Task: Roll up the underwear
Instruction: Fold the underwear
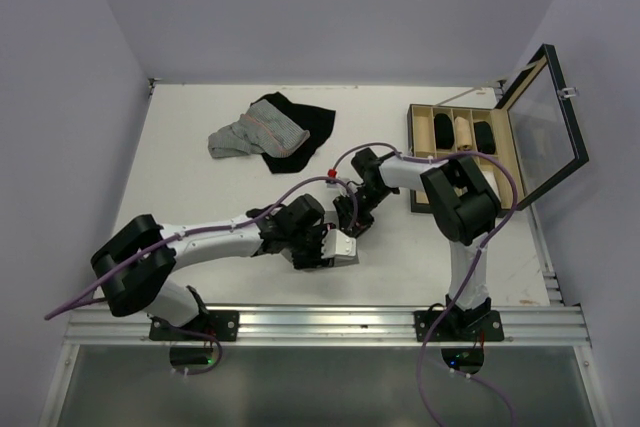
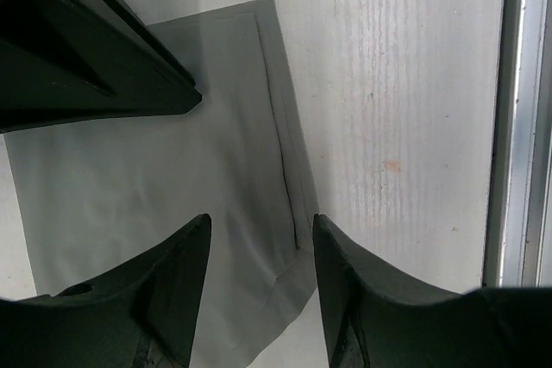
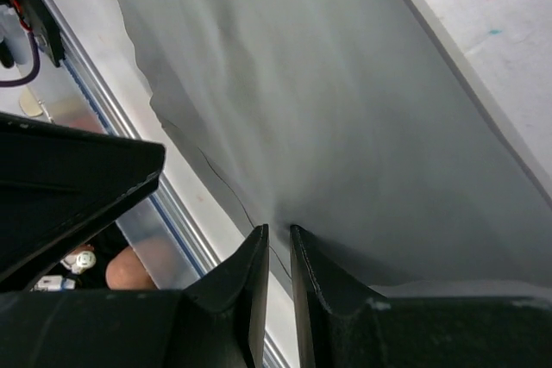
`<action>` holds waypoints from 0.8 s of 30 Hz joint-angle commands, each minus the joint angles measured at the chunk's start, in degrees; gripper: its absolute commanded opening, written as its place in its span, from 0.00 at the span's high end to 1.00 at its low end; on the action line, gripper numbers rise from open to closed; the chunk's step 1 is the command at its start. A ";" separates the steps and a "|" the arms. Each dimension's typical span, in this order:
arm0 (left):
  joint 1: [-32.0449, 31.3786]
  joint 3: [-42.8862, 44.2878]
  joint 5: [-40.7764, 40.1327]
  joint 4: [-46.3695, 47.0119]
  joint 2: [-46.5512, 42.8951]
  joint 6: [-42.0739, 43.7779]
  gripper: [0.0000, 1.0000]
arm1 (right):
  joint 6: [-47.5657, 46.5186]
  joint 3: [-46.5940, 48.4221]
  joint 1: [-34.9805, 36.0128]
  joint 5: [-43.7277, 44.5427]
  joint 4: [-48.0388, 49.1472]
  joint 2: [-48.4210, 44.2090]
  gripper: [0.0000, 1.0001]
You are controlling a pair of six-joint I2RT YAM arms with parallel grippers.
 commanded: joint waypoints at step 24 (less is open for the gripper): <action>-4.92 -0.15 -2.10 0.81 7.73 -0.40 0.70 | -5.09 5.96 -0.86 1.68 -6.12 -4.23 0.78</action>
